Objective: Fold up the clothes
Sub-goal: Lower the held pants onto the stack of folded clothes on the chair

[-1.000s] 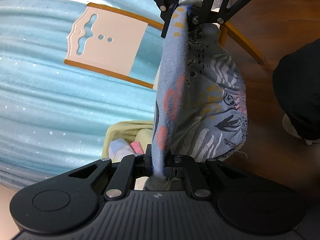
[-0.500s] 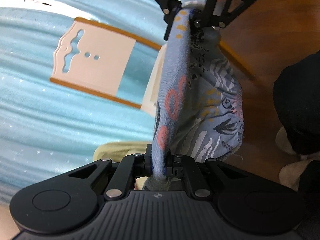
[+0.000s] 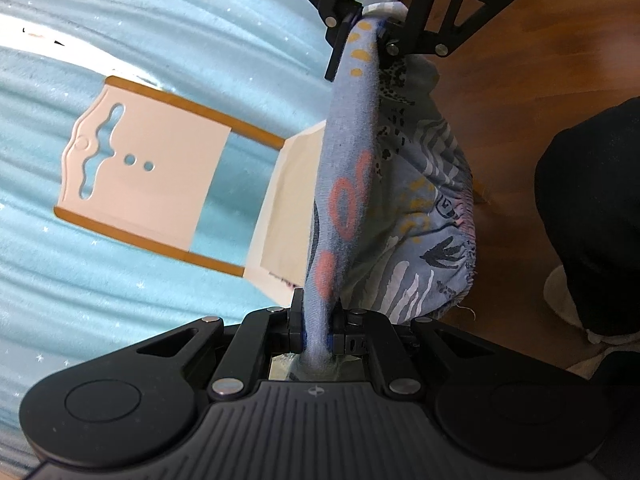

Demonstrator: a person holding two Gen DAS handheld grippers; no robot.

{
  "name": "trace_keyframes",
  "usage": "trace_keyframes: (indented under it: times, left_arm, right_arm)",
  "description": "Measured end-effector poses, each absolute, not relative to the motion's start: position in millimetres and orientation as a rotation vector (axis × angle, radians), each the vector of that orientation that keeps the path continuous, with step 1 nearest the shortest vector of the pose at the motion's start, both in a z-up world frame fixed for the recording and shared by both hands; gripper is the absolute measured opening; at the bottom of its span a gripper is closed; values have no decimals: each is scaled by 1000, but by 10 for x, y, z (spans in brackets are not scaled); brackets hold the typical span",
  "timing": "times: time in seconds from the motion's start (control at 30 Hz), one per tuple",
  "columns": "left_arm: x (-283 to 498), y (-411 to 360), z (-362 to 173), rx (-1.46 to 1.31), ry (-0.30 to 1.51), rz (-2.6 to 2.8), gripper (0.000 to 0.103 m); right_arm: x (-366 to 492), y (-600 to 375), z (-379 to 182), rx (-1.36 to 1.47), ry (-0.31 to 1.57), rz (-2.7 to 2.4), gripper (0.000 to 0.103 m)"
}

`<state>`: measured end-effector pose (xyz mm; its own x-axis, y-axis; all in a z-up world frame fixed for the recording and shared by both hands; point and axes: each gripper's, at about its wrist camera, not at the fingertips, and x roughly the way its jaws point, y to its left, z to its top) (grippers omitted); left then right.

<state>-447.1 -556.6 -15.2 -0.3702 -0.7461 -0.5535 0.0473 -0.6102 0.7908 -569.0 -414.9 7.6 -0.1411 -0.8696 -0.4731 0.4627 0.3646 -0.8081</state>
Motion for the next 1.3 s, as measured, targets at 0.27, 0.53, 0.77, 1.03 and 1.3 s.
trace_keyframes:
  times: [0.27, 0.53, 0.77, 1.03, 1.3]
  left_arm:
    - [-4582, -5546, -158, 1347, -990, -2055, 8]
    - [-4649, -5841, -46, 1346, -994, -2078, 8]
    - [-4863, -6720, 422, 1238, -988, -2055, 8]
    - [-5174, -7572, 543, 1046, -1032, -1967, 7]
    - [-5216, -7539, -1284, 1346, -978, -2001, 8]
  right_arm:
    - [-5812, -4125, 62, -388, 1249, -1227, 10]
    - [-6025, -4337, 188, -336, 1249, -1212, 10]
    - [-6415, -5129, 569, -354, 1220, -1280, 10]
    - [-6908, -6036, 957, -553, 1094, -1538, 11]
    - [-7084, -6176, -777, -231, 1171, -1402, 11]
